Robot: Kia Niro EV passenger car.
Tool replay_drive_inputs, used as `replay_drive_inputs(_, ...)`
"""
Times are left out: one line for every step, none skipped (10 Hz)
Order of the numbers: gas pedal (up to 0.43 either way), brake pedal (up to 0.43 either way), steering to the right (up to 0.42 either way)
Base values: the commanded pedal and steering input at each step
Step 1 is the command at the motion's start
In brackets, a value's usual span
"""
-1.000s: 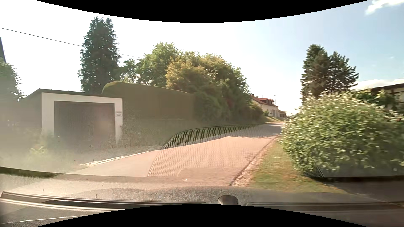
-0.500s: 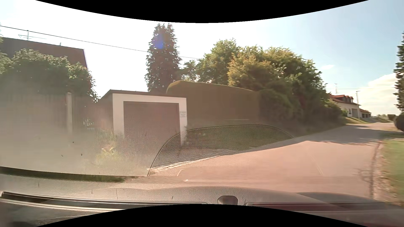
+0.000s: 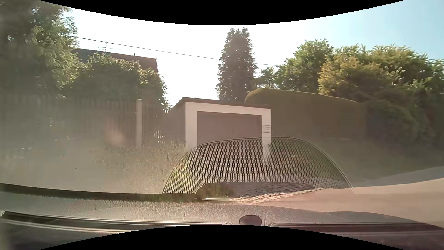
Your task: Follow the waypoints while adhering to traffic rules and regulations
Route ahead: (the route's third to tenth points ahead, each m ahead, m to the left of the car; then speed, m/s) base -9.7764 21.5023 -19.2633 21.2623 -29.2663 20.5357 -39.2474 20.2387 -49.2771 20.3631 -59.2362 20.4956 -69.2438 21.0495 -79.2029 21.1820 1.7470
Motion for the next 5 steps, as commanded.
replay_drive_inputs(0.0, 0.293, -0.779)
replay_drive_inputs(0.0, 0.293, -0.744)
replay_drive_inputs(0.0, 0.293, -0.7)
replay_drive_inputs(0.0, 0.293, -0.655)
replay_drive_inputs(0.0, 0.293, -0.597)
